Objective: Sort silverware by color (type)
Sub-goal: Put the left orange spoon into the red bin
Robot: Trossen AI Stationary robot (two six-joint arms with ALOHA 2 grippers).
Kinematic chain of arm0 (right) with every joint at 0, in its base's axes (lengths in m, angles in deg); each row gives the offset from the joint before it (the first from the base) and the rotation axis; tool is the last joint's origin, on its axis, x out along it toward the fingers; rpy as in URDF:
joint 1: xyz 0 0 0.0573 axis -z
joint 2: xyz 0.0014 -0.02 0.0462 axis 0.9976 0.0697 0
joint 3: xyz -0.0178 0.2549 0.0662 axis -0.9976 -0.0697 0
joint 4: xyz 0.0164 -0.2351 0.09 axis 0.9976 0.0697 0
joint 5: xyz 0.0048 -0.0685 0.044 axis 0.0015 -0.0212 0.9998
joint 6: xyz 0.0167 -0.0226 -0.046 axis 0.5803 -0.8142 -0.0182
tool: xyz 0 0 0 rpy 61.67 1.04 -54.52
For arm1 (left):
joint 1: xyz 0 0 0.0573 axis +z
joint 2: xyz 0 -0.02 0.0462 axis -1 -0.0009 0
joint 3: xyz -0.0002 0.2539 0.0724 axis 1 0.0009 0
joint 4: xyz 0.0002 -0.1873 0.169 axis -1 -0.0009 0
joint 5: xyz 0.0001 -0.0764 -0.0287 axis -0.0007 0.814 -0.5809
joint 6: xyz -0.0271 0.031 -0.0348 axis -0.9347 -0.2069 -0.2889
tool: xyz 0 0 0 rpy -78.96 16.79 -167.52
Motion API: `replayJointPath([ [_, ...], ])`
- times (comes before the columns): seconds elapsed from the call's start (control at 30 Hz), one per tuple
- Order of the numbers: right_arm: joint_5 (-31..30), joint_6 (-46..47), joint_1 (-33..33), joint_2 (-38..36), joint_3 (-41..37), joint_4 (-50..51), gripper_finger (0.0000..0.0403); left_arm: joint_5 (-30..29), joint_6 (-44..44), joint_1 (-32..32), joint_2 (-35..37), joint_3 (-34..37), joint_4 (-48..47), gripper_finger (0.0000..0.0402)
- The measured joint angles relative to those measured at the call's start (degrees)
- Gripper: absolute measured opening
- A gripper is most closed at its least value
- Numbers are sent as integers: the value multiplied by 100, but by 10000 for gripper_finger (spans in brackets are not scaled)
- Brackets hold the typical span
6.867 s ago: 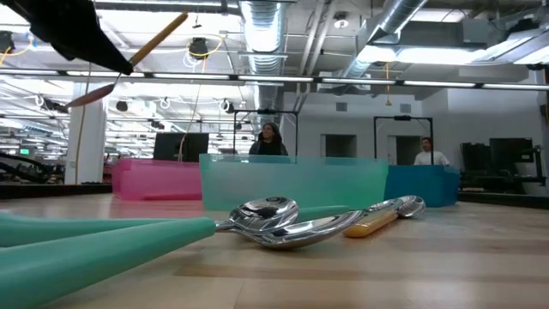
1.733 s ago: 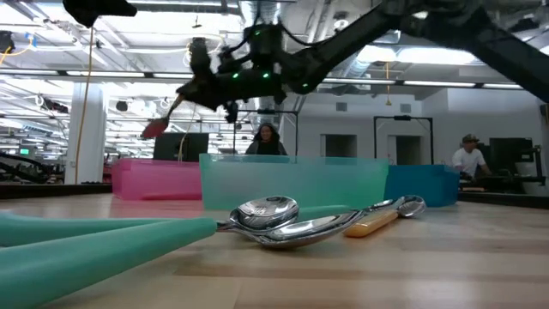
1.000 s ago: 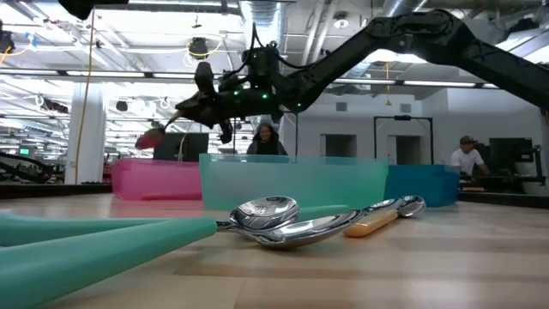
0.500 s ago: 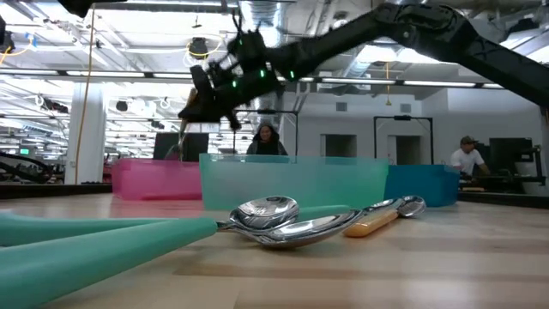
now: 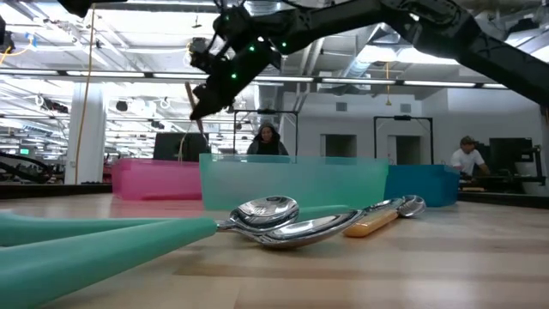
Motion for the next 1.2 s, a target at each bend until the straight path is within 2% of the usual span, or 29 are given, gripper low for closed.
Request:
replayJointPath([
  [0.07, -239, -251, -75, 29, -15, 93, 80, -1, 0, 0, 1, 0, 0, 226],
  [0.2, -321, -671, -179, 123, -28, 8, 80, -4, -15, 0, -2, 0, 6, 226],
  [0.47, -938, -1112, -304, 404, -35, -213, 80, -12, -91, 0, -4, 0, 5, 226],
  [0.83, -895, -647, -300, 393, -20, -366, 80, -144, -90, 0, -4, 0, 4, 226],
  [1.03, -910, -461, -304, 698, -30, -426, 80, -153, -98, 2, -13, 0, -1, 226],
  [1.2, -1432, -464, -306, 758, -22, -441, 80, -153, -101, 1, -12, 0, -16, 226],
])
